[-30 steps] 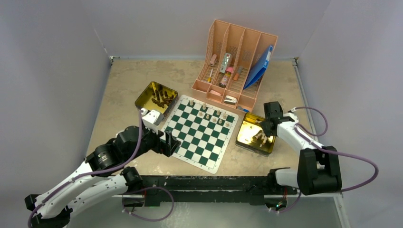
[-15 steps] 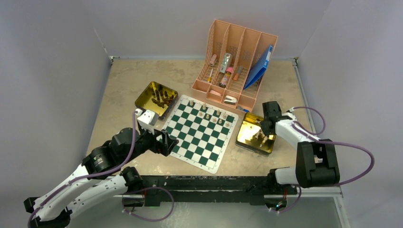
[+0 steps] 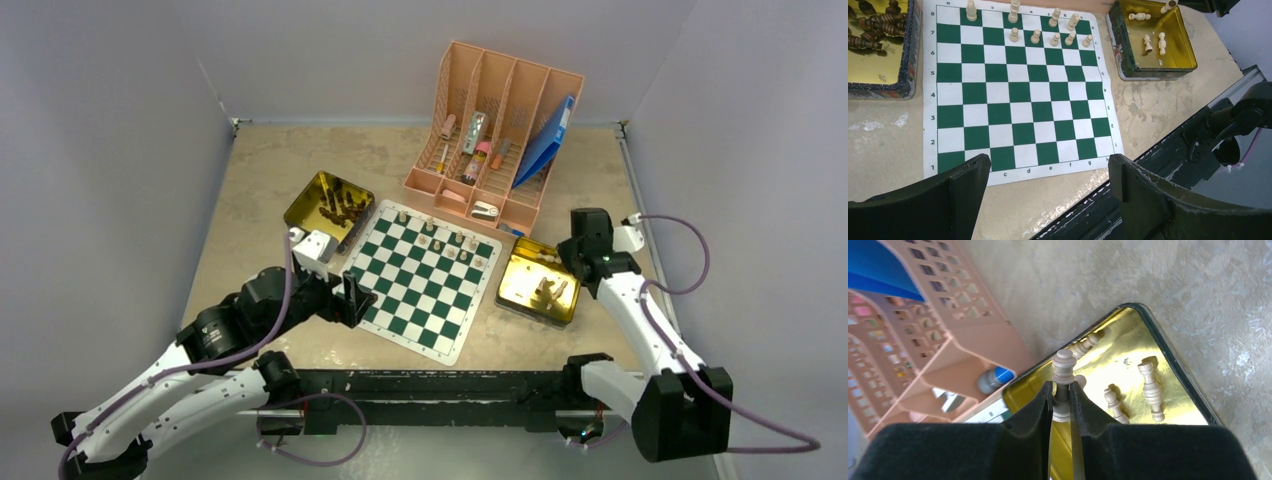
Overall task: Set up the chess pieces on the board
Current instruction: Pick up the chess piece from the storage box.
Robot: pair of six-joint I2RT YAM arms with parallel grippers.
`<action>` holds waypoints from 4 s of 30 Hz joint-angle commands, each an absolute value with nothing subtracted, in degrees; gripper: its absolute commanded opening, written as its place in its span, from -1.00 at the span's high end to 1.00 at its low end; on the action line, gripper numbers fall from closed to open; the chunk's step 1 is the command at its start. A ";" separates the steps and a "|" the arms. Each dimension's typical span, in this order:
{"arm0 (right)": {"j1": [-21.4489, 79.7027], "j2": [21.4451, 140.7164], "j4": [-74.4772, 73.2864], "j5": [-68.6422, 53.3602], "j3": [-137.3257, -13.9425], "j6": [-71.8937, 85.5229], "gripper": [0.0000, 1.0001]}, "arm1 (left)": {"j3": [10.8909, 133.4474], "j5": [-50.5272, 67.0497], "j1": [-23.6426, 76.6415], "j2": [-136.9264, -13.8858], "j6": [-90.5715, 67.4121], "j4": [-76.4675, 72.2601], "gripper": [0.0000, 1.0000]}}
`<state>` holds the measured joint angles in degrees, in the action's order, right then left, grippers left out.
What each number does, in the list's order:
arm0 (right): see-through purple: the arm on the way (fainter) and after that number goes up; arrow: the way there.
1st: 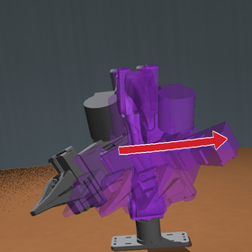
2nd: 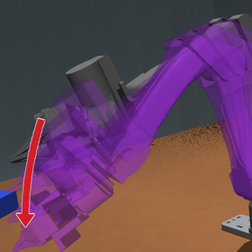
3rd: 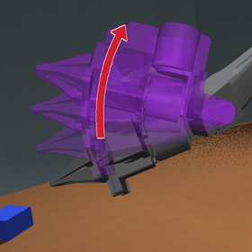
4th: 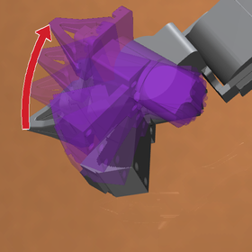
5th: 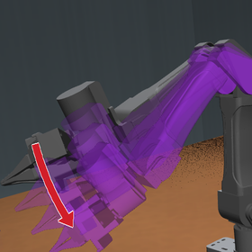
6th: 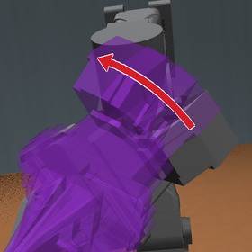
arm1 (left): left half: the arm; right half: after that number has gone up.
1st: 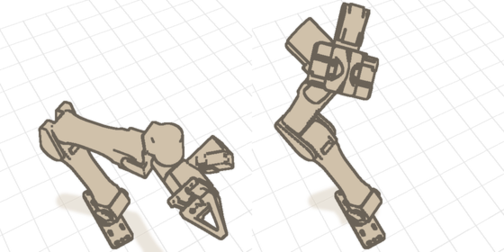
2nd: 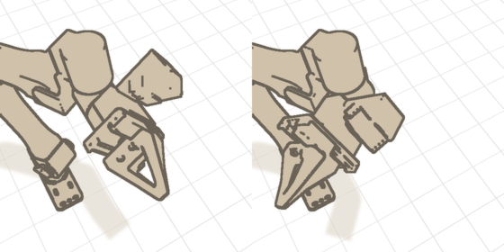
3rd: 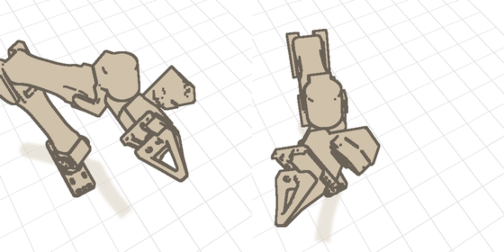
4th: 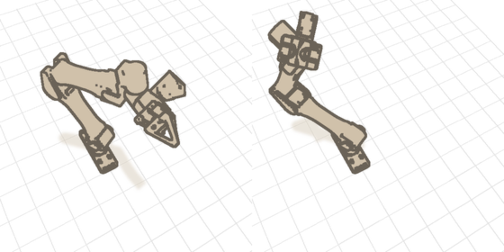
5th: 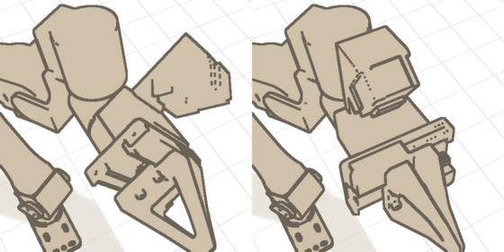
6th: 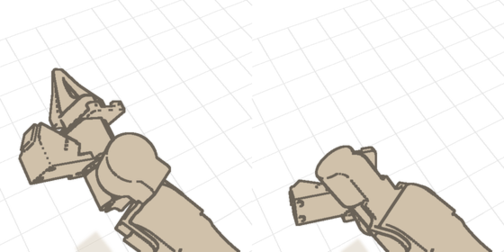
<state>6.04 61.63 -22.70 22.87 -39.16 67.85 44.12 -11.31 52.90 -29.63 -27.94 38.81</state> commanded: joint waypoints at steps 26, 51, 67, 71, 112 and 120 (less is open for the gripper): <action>7.12 34.12 25.99 -48.32 -24.53 28.23 0.80 | 52.15 2.53 52.91 -50.88 -38.79 22.04 -0.31; 15.01 29.19 61.01 -62.05 -17.60 50.82 0.77 | 71.25 22.58 52.82 -65.08 -34.09 18.70 -0.17; 18.21 40.90 97.10 -58.16 -14.03 76.23 0.77 | 40.69 23.22 52.82 -47.20 -63.06 -12.69 -0.12; 18.37 42.98 103.27 -56.43 -14.17 79.27 0.77 | 36.83 22.83 52.82 -46.98 -72.54 -19.53 -0.12; 18.54 52.87 126.21 -49.61 -17.92 93.87 0.81 | 39.13 28.54 52.83 -58.56 -81.25 -34.56 -0.51; 18.57 52.51 126.38 -49.70 -18.06 94.80 0.81 | 36.59 25.15 52.88 -60.05 -86.90 -41.87 -0.36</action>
